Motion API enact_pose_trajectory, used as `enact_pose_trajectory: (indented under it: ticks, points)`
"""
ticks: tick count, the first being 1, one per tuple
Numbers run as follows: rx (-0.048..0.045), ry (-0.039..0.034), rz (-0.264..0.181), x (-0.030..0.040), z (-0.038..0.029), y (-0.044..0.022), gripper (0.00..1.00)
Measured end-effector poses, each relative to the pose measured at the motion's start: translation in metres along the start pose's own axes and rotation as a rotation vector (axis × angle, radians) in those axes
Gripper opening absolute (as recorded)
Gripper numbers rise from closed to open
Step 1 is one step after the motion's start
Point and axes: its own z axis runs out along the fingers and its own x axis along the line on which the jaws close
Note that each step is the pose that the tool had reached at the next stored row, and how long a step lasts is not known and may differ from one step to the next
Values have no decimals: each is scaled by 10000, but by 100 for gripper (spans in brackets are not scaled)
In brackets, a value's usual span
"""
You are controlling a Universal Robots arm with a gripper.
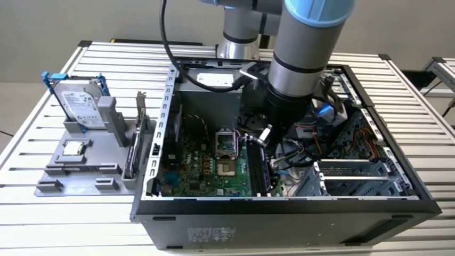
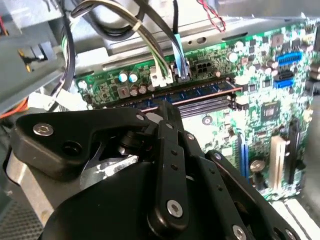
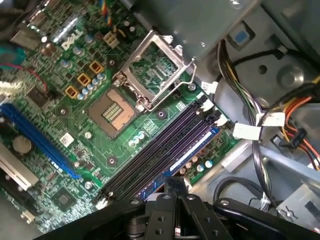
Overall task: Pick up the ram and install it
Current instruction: 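Press down the ram until it locks into place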
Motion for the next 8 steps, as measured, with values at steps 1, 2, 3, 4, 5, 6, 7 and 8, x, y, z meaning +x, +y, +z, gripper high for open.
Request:
enact_pose_trajectory:
  ticks: [1, 2, 3, 4, 5, 6, 7, 8]
  points:
    - [1, -7, -181, 1, 3, 1, 0]
    - [3, -13, -376, 1, 6, 2, 0]
    - [4, -18, -543, 2, 8, 2, 0]
    - [6, -24, -734, 2, 11, 3, 0]
    - [7, -30, -912, 3, 14, 4, 0]
    - [9, -35, -1092, 3, 16, 4, 0]
    - [11, -41, -1277, 4, 19, 5, 0]
    - [11, -48, -1456, 4, 22, 5, 0]
